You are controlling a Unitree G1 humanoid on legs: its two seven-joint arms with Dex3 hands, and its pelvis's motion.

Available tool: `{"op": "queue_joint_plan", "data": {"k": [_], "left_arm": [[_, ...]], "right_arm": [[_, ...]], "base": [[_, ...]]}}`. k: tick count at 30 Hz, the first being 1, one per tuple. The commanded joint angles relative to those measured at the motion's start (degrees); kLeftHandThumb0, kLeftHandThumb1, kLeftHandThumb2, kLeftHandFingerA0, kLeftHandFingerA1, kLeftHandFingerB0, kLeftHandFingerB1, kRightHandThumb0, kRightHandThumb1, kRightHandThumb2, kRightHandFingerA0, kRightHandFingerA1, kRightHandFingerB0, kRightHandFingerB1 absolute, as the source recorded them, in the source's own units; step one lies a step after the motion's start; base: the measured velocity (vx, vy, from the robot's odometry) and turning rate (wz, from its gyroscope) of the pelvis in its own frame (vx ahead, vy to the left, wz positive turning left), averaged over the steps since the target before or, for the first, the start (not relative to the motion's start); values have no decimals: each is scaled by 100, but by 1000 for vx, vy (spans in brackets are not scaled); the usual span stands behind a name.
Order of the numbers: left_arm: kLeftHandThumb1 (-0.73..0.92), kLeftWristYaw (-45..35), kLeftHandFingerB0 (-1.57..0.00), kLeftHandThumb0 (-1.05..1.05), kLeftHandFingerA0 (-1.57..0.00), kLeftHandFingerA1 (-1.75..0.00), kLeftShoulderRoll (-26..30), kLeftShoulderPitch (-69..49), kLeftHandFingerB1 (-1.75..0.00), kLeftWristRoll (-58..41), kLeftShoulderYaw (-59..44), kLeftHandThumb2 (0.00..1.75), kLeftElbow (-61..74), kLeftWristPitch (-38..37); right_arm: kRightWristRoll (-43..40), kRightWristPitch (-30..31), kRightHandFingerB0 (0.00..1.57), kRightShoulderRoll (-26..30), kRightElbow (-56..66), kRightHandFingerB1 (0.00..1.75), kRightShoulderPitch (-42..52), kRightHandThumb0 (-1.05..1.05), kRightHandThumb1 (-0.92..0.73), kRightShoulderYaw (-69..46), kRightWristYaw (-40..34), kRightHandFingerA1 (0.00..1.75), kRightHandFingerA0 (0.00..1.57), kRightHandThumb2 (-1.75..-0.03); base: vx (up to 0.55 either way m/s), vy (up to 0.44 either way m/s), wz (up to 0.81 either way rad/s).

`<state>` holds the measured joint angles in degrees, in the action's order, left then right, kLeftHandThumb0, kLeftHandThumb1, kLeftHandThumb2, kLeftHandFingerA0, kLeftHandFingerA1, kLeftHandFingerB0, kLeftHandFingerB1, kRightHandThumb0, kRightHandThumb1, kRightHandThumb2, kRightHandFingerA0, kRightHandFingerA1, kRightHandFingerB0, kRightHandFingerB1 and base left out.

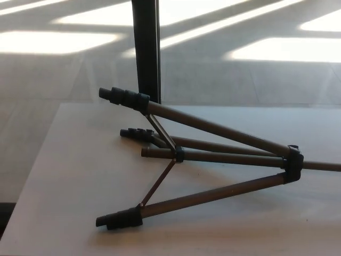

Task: Use both hands of the robot to pick up the tripod lying in the middle of the desk and make it stand upright on the desk

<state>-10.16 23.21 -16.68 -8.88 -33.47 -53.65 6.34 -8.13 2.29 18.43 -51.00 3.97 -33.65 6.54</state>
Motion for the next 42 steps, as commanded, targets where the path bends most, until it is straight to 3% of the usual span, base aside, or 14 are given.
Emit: {"op": "queue_joint_plan", "data": {"k": [1, 3, 4, 6, 9, 10, 12, 13, 31, 32, 33, 38, 39, 42], "left_arm": [[75, -598, -49, -83, -59, -78, 284, -35, -65, -1273, -1014, 62, 262, 160], [76, -583, -51, -82, -59, -78, 241, 122, -64, -1256, -1086, 63, 468, 172], [57, -621, -54, -81, -66, -79, 247, 122, -69, -1196, -1049, 101, 636, 151], [74, -704, -58, -83, -70, -77, 222, 122, -64, -1261, -1084, 62, 1012, 290], [76, -938, -51, -80, -60, -77, 106, 21, -63, -1613, -1258, 63, 1699, 540], [77, -737, -56, -79, -62, -74, -45, 54, -60, -1701, -1323, 63, 2205, 394], [77, -469, -47, -79, -48, -72, -186, 283, -58, -1997, -1548, 63, 2702, 450], [77, -422, -46, -79, -47, -72, -213, 341, -58, -2060, -1605, 63, 2821, 443], [64, -41, -52, -84, -50, -53, -5, 896, -40, -3191, -1188, 61, 7353, 1289], [70, -320, -38, -82, -35, -53, 170, 997, -39, -3065, -975, 62, 7499, 1172], [71, -288, -36, -82, -34, -52, 247, 1090, -39, -3009, -885, 62, 7609, 1253], [80, -62, -31, -77, -32, -51, 414, 1407, -41, -2811, -451, 64, 8094, 1590], [81, -66, -33, -75, -34, -51, 417, 1554, -41, -2738, -250, 64, 8199, 1629], [81, -104, -29, -75, -32, -54, 458, 1772, -42, -2615, 4, 65, 8321, 1674]], "right_arm": [[-1182, 19, 30, 409, 418, 51, 33, -70, -54, -931, 352, 77, 59, -95], [-828, 235, 33, 739, 667, 53, 161, -70, -56, -701, 633, 73, 56, -96], [-702, 354, 45, 969, 771, 46, 278, -68, -72, -515, 1035, 71, 61, -61], [-604, 507, 45, 1400, 845, 48, 436, -63, -70, -246, 1780, 70, 59, -61], [-563, 701, 40, 1802, 1098, 56, 621, -65, -51, -70, 2141, 67, 55, -90], [-848, 885, 35, 1957, 1264, 42, 717, -64, -66, -307, 2329, 63, 49, -60], [-1358, 894, 30, 1835, 1415, 50, 621, -75, -54, -971, 1905, 75, 47, -90], [-1392, 824, 28, 1860, 1437, 35, 616, -70, -68, -1043, 1915, 68, 42, -61], [-4079, 1930, 37, 822, 7374, 33, 929, -93, -89, -1529, 1123, 51, 48, -68], [-4300, 1913, 31, 794, 7750, 46, 996, -94, -71, -1363, 1179, 60, 45, -112], [-4325, 1788, 35, 766, 7936, 33, 1006, -91, -89, -1249, 1297, 54, 45, -68], [-4129, 1702, 35, 614, 8620, 32, 929, -91, -88, -657, 1132, 53, 46, -67], [-4063, 1726, 30, 521, 8854, 48, 834, -84, -68, -302, 1030, 61, 43, -108], [-4081, 1833, 31, 383, 9050, 49, 720, -90, -74, 128, 928, 64, 48, -110]], "base": [[0, 0, 0], [0, 0, 0], [0, 0, 0], [0, 0, 0], [0, 0, 0], [0, 0, 0], [0, 0, 0], [0, 0, 0], [0, 0, 0], [0, 0, 0], [0, 0, 0], [0, 0, 0], [0, 0, 0], [0, 0, 0]]}}
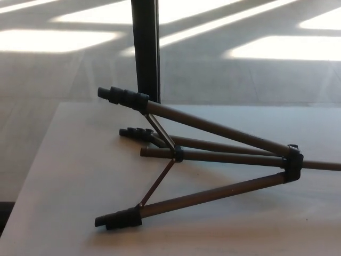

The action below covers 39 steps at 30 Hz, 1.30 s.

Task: Use both hands of the robot to pick up the tripod lying in the middle of the desk and make it stand upright on the desk

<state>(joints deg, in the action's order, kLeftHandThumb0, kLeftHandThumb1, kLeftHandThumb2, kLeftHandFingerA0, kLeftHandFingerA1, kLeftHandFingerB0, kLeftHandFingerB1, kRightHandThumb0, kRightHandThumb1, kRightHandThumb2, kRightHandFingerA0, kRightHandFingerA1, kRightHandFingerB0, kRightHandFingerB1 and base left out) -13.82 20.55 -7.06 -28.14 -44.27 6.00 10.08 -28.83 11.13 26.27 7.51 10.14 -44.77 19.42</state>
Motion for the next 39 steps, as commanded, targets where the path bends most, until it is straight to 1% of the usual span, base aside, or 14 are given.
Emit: {"op": "queue_joint_plan", "data": {"k": [1, 3, 4, 7, 8, 10, 14, 15, 25, 28, 29, 36, 37, 39], "left_arm": [[80, 262, -32, -75, -34, -56, 717, 921, -43, -607, 1201, 65, 2399, 1295], [82, 351, -35, -73, -35, -55, 674, 1009, -44, -552, 1290, 65, 2516, 1364], [83, 436, -33, -72, -34, -55, 669, 1182, -44, -452, 1499, 65, 2621, 1480], [86, 382, -33, -71, -31, -56, 715, 1362, -44, -282, 1729, 65, 2724, 1522], [70, 387, -26, -69, -30, -62, 688, 1421, -55, -229, 1853, 109, 2813, 1532], [86, 409, -29, -66, -30, -56, 623, 1463, -47, -147, 2052, 65, 2922, 1547], [82, 354, -29, -66, -27, -55, 670, 1647, -47, 68, 2463, 64, 2953, 1644], [63, 324, -26, -69, -29, -62, 701, 1727, -55, 197, 2611, 104, 2927, 1626], [67, 150, -35, -57, -30, -60, 1204, 3423, -49, 1331, 4372, 61, 2592, 1739], [47, 124, -34, -63, -30, -60, 1241, 3918, -57, 1629, 4812, 87, 2408, 1773], [64, 120, -39, -54, -34, -57, 1233, 4048, -47, 1685, 4902, 58, 2330, 1751], [49, -33, -42, -66, -29, -61, 1294, 4814, -60, 2124, 5318, 93, 1855, 1437], [65, -73, -44, -66, -33, -58, 1339, 4845, -47, 2194, 5361, 60, 1827, 1382], [50, -148, -38, -66, -30, -61, 1440, 4829, -59, 2366, 5458, 95, 1795, 1235]], "right_arm": [[-2017, 1023, 35, -475, 3272, 38, 45, -85, -90, 1438, -434, 60, 52, -66], [-2029, 1195, 34, -581, 3321, 39, -105, -82, -90, 1740, -570, 62, 55, -67], [-1992, 1323, 34, -808, 3333, 54, -237, -83, -70, 2125, -720, 72, 55, -108], [-1755, 1433, 38, -1071, 3294, 55, -353, -82, -66, 2577, -818, 77, 62, -108], [-1621, 1510, 49, -1250, 3152, 45, -429, -87, -81, 2844, -823, 76, 66, -65], [-1301, 1591, 51, -1458, 2939, 43, -473, -87, -81, 3211, -855, 71, 70, -64], [-853, 1719, 52, -1738, 2592, 46, -491, -88, -81, 3621, -1034, 72, 69, -65], [-753, 1805, 53, -1793, 2527, 47, -483, -89, -81, 3718, -1134, 74, 70, -65], [-491, 2122, 59, -2403, 2261, 44, -185, -83, -78, 4213, -1795, 72, 70, -64], [-442, 2275, 60, -2636, 2152, 46, -212, -84, -78, 4291, -2044, 73, 72, -64], [-407, 2277, 59, -2664, 2115, 46, -225, -85, -78, 4307, -2044, 74, 71, -64], [-181, 2290, 63, -2748, 1800, 49, -277, -90, -75, 4361, -2156, 74, 76, -63], [-174, 2305, 55, -2761, 1779, 58, -271, -84, -56, 4348, -2187, 81, 78, -105], [-118, 2313, 60, -2733, 1772, 50, -177, -90, -77, 4358, -2187, 77, 74, -64]], "base": [[0, 0, 0], [0, 0, 0], [0, 0, 0], [0, 0, 0], [0, 0, 0], [0, 0, 0], [0, 0, 0], [0, 0, 0], [0, 0, 0], [0, 0, 0], [0, 0, 0], [0, 0, 0], [0, 0, 0], [0, 0, 0]]}}
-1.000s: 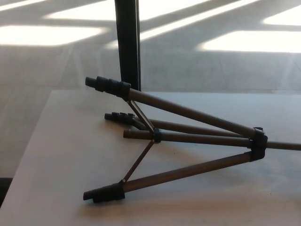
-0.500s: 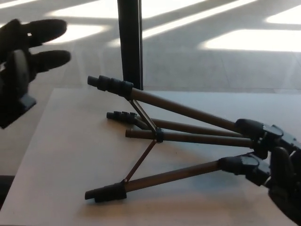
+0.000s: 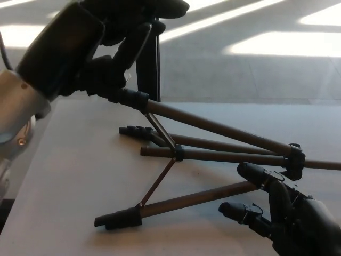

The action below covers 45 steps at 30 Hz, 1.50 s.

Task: Use both hands of the robot to pick up the tripod lying in the middle of the desk and make it stand upright on the desk

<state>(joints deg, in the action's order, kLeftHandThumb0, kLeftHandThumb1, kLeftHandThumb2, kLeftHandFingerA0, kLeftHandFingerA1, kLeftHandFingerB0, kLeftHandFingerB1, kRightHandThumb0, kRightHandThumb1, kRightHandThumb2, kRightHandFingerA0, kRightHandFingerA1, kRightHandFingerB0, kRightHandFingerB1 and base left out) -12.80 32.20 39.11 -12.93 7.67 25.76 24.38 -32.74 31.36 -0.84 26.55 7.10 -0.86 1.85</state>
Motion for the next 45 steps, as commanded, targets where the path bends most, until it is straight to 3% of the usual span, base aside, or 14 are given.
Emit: {"op": "queue_joint_plan", "data": {"k": [1, 3, 4, 6, 7, 9, 10, 13, 14, 17, 18, 39, 40, 45], "left_arm": [[51, -345, -38, -67, -30, -61, 357, 295, -58, 935, 341, 96, -246, -248], [55, -485, -36, -74, -32, -61, 544, 333, -55, 1192, 540, 96, -278, -374], [70, -617, -35, -70, -30, -55, 741, 433, -40, 1480, 750, 61, -311, -466], [49, -642, -14, -75, -22, -59, 1020, 656, -45, 2364, 1307, 88, -402, -657], [60, -691, -5, -82, -11, -65, 1132, 832, -32, 2952, 1689, 59, -547, -834], [62, -992, -3, -90, -1, -66, 1303, 1282, -32, 4138, 2506, 61, -875, -1049], [54, -1089, -12, -91, -1, -46, 1264, 1429, -12, 4415, 2748, 95, -1023, -1074], [49, -1125, -7, -85, 0, -20, 939, 1767, -32, 5327, 3565, 94, -1596, -1130], [40, -1090, -7, -94, -1, -26, 828, 1826, -33, 5436, 3742, 78, -1736, -1088], [40, -926, -7, -96, 0, -25, 715, 1920, -32, 5638, 4009, 79, -1981, -1142], [49, -776, -6, -89, 0, -13, 327, 2260, -16, 6122, 4505, 96, -2513, -1120], [49, -604, 0, -95, 0, -4, -889, 4382, 0, 7313, 6469, 100, -4372, -1236], [64, -622, 0, -105, 0, 0, -908, 4421, -18, 7375, 6573, 61, -4415, -1247], [57, -525, 0, -105, 0, 0, -783, 4295, -19, 7433, 6831, 80, -4385, -1271]], "right_arm": [[314, 254, 59, -14, -166, 50, 135, -88, -79, -54, -437, 77, 72, -64], [331, 218, 57, 35, -175, 51, 227, -87, -80, -62, -356, 77, 69, -64], [327, 239, 57, 60, -161, 50, 222, -86, -80, -85, -354, 76, 68, -64], [306, 270, 57, 64, -171, 49, 200, -85, -79, -118, -367, 76, 70, -64], [313, 288, 61, 52, -194, 49, 171, -87, -78, -125, -399, 75, 71, -64], [303, 340, 60, 43, -228, 50, 132, -87, -78, -124, -425, 75, 69, -64], [281, 334, 62, 32, -262, 51, 122, -87, -78, -135, -411, 77, 70, -64], [339, 295, 58, 29, -283, 52, 175, -89, -77, -70, -395, 80, 68, -65], [339, 290, 55, 35, -289, 60, 196, -87, -59, -72, -387, 80, 65, -100], [360, 271, 54, 17, -264, 60, 228, -86, -59, -44, -406, 81, 64, -102], [328, 207, 60, -11, -312, 54, 232, -87, -79, -122, -405, 83, 66, -64], [560, 256, 62, -312, -139, 51, 406, -82, -82, -49, -929, 84, 68, -65], [573, 254, 63, -369, -142, 51, 416, -82, -82, -34, -983, 83, 68, -65], [594, 219, 63, -460, -171, 51, 458, -85, -81, 6, -1009, 82, 66, -64]], "base": [[0, 0, 0], [0, 0, 0], [0, 0, 0], [0, 0, 0], [0, 0, 0], [0, 0, 0], [0, 0, 0], [0, 0, 0], [0, 0, 0], [0, 0, 0], [0, 0, 0], [0, 0, 0], [0, 0, 0], [0, 0, 0]]}}
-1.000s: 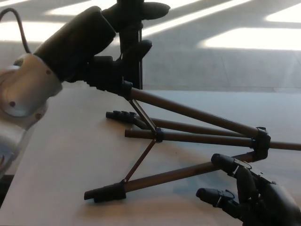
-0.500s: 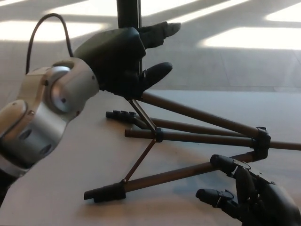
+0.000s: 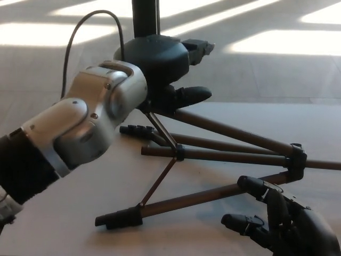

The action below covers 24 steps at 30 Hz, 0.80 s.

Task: Use both hands of the robot to pick up the tripod lying in the middle of the desk and make it stand upright on the desk

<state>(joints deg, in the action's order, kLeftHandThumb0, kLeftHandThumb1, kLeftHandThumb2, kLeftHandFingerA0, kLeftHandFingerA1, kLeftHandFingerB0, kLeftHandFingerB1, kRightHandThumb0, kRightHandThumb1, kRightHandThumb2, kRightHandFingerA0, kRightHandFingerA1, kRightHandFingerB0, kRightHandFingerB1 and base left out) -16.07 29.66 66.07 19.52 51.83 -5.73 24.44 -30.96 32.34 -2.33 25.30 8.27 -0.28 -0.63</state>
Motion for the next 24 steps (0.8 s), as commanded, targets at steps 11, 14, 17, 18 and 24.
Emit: {"op": "queue_joint_plan", "data": {"k": [11, 14, 17, 18, 24], "left_arm": [[55, 188, -10, -98, 0, -13, -738, 1305, 0, 4030, 3031, 98, -1944, -1051], [54, 67, -6, -96, 0, -14, -808, 1221, -2, 3824, 3058, 97, -1951, -1014], [42, -170, -1, -98, 0, 0, -905, 1147, -10, 3606, 3080, 85, -1963, -926], [42, -188, -1, -98, 0, 0, -880, 1128, -10, 3611, 3093, 85, -1920, -906], [52, -210, -6, -99, 0, -12, -1032, 972, 0, 3368, 3048, 101, -2113, -727]], "right_arm": [[281, 107, 61, -471, -218, 60, 159, -83, -57, -265, -814, 85, 73, -106], [284, 118, 60, -483, -226, 60, 118, -84, -59, -299, -825, 85, 73, -107], [234, 130, 65, -491, -231, 52, 117, -87, -76, -331, -781, 83, 70, -63], [243, 132, 65, -501, -219, 52, 149, -87, -76, -307, -777, 83, 70, -63], [341, 95, 66, -559, -256, 50, 129, -85, -76, -294, -818, 81, 74, -63]], "base": [[0, 0, 0], [0, 0, 0], [0, 0, 0], [0, 0, 0], [0, 0, 0]]}}
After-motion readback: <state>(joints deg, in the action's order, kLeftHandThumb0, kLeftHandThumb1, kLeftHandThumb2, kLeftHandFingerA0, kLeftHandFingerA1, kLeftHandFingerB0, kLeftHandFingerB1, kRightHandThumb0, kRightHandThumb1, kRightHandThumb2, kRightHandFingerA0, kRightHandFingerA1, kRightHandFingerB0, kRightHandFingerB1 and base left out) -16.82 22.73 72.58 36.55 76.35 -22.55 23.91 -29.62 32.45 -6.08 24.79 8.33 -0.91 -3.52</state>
